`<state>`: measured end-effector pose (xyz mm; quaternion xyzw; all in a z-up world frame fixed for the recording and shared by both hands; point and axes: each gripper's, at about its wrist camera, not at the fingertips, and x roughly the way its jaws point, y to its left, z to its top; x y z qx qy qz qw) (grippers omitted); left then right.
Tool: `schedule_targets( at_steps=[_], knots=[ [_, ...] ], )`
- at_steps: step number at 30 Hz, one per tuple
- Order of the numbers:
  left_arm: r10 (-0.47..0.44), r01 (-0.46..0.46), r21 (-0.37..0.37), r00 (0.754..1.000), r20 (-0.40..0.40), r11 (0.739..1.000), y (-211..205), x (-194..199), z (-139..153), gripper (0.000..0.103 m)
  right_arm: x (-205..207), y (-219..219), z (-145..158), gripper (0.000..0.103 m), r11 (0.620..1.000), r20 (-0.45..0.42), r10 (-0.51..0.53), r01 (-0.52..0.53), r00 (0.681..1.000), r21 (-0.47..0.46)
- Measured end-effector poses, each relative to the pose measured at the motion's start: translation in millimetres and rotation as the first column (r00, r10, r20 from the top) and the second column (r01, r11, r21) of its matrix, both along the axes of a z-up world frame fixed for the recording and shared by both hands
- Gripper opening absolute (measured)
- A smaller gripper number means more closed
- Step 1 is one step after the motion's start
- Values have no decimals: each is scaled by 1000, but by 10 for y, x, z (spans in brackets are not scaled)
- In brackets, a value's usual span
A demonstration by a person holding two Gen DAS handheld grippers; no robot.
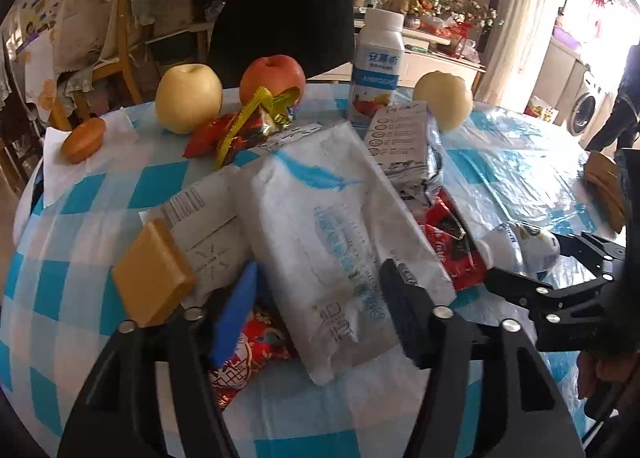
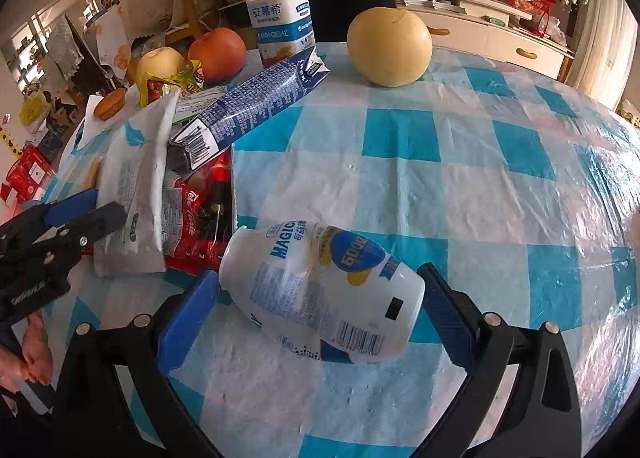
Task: Collect trash
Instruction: 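Lift the wipe pack with the left tool while right holds the MAGICDAY bottle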
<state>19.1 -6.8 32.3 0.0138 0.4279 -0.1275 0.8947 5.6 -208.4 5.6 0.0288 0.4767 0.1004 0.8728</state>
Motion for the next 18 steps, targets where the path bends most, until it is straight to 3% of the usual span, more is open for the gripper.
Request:
schedule_targets(
  at_steps=[6,11,15,18],
  knots=[
    [12,-13,-49,1000,-22,999,-27,31,41,89,-7,8,3,99,1000,-8,-2,2,1000,-14],
    [149,-144,62,985,-89,988,-206,204,10,90,-30,13,25,99,999,7,-5,5,1000,-50],
    [250,-248,32,958,-141,968,-264,357,-18,92,-28,8,10,99,999,1,-2,2,1000,-51],
    [294,-289,56,945,-143,956,-302,441,-45,96,-26,34,-11,99,998,-9,15,-16,1000,-54]
  ],
)
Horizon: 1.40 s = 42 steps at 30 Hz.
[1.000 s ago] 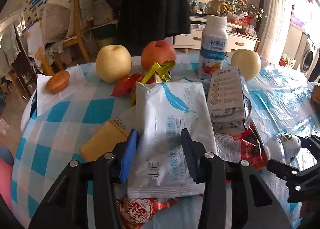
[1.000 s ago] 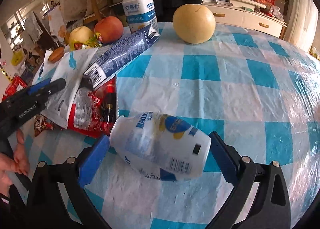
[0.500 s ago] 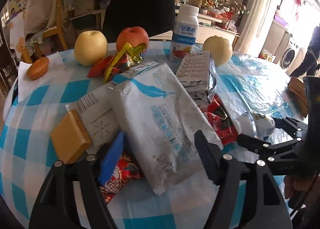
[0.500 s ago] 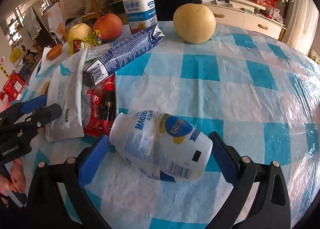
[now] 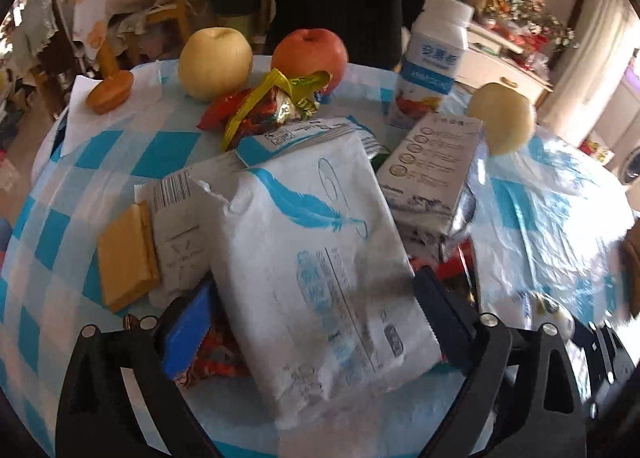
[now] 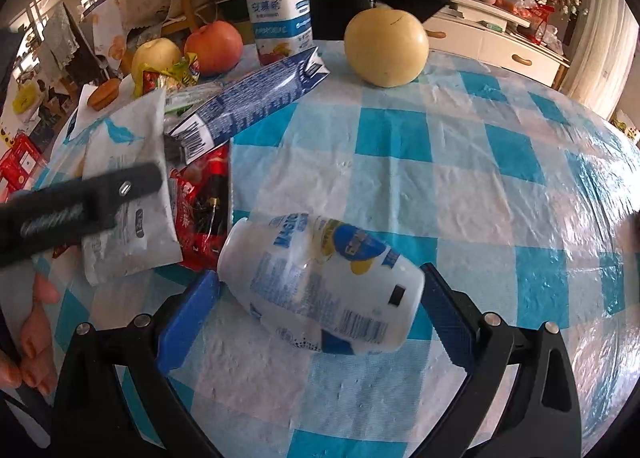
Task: Collect trash
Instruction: 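Lift the wipe pack with the left tool while right holds the MAGICDAY bottle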
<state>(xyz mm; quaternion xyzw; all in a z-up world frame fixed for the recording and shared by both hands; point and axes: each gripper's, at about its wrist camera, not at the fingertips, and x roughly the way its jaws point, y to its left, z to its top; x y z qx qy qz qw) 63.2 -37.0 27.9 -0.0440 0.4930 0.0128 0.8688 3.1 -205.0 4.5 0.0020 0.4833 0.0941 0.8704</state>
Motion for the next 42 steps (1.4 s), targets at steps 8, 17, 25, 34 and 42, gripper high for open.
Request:
schedule_targets(
  at_steps=[8,17,25,34,42],
  knots=[
    [48,-47,-169,999,3,985,174,29,-100,74,44,19,-18,99,1000,11,-4,4,1000,-10],
    [-3,8,-208,1000,26,978,148,-53,-15,30,58,11,-23,99,1000,47,-22,21,999,13],
    [-34,41,-208,999,39,977,254,-160,3,23,40,-29,-22,97,999,60,-42,42,997,7],
    [-89,101,-203,994,68,974,333,-353,67,15,-43,-110,62,97,997,84,-74,71,994,31],
    [-144,160,-219,986,87,963,352,-599,90,14,-191,-195,172,97,994,119,-101,94,988,59]
  ],
)
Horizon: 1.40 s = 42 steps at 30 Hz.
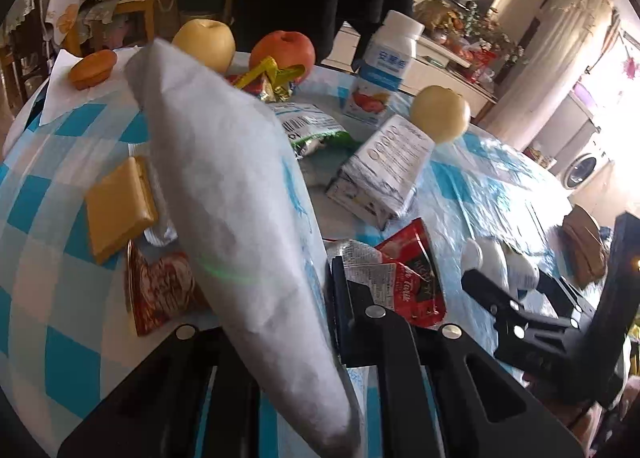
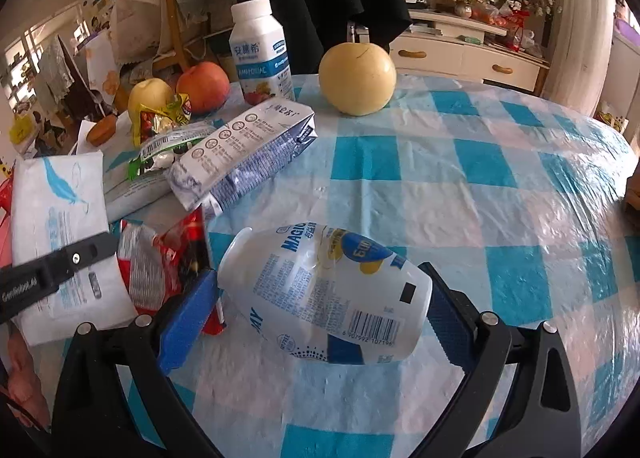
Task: Collect trash
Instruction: 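Lift the wipe pack with the left tool while right holds the MAGICDAY bottle, then carry the wipe pack and MAGICDAY bottle toward the pink bucket with both tools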
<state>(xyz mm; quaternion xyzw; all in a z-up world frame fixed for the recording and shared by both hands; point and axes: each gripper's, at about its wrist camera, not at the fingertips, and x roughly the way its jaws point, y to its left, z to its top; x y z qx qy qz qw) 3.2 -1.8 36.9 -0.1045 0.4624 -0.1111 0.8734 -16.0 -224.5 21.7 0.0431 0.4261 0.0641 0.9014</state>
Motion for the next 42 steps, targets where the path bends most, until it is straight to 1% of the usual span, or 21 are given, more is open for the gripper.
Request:
schedule_targets(
  at_steps=[7,13,16,20,28,35,37,40,42],
  knots=[
    [-48,49,-25,998,27,998,93,-299,106,11,-151,-59,54,97,999,13,-32,32,999,35],
    [-80,83,-70,996,45,994,237,-520,92,11,-277,-41,74,97,997,15,-61,61,998,44],
    [-102,105,-89,994,39,990,305,-551,65,11,-359,-56,92,97,995,13,-79,78,997,62],
    [-121,126,-114,991,48,985,347,-531,109,11,-477,-63,115,97,989,6,-99,97,995,111],
    [-132,141,-186,989,63,972,550,-552,188,11,-646,82,191,97,985,26,-92,87,995,149],
    [-122,136,-191,989,81,972,654,-581,240,11,-747,306,271,97,985,43,-78,70,996,156],
    [-118,132,-181,989,87,975,671,-576,246,11,-825,357,315,97,985,51,-76,67,996,161],
    [-113,126,-179,990,84,976,698,-559,223,11,-954,406,364,97,989,57,-75,67,996,133],
    [-112,125,-160,990,87,979,683,-563,213,11,-1054,416,378,98,991,56,-78,71,995,116]
  ],
)
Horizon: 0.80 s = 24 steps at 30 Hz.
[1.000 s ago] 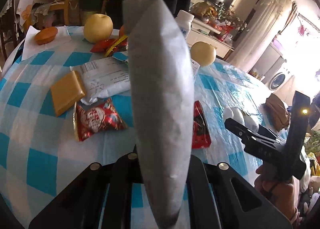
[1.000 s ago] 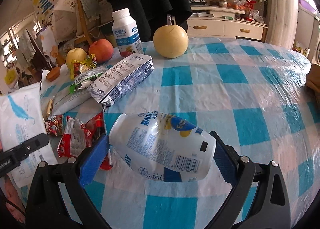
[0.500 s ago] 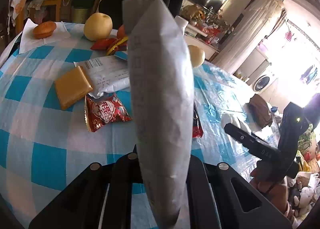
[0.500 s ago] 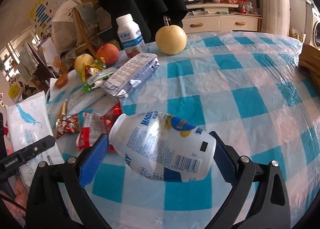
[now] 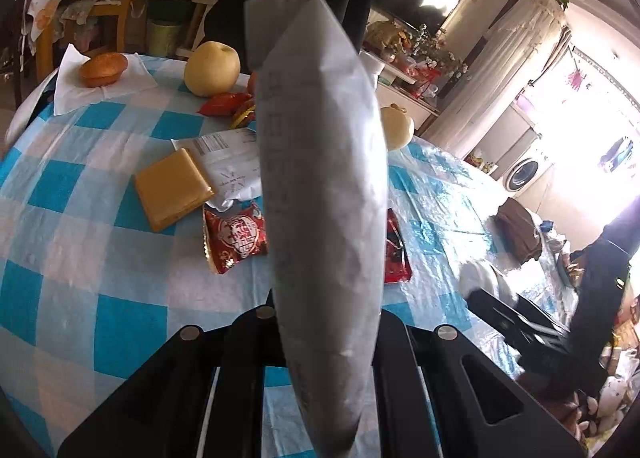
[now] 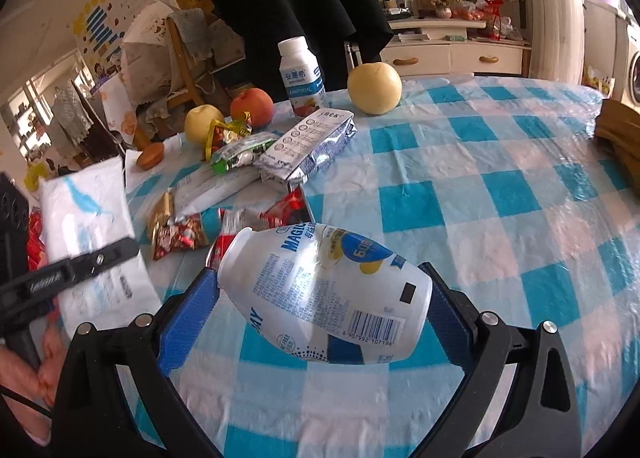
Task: Collect trash
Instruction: 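Carry the wipe pack and MAGICDAY bottle toward the pink bucket with both tools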
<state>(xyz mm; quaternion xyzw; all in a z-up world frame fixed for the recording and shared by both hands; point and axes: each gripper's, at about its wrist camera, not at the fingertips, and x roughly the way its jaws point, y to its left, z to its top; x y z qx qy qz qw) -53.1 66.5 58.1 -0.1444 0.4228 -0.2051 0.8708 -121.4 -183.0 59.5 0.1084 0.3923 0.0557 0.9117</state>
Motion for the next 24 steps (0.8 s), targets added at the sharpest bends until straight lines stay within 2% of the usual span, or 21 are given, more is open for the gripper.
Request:
schedule_targets(
  at_steps=[10,24],
  knots=[
    [-23,22,20,999,27,1000,-48,-109,51,11,-321,81,88,98,998,17,-16,17,1000,-58],
    [6,-10,45,996,93,999,164,-234,170,11,-586,429,171,98,990,33,17,-12,999,-138]
  ],
)
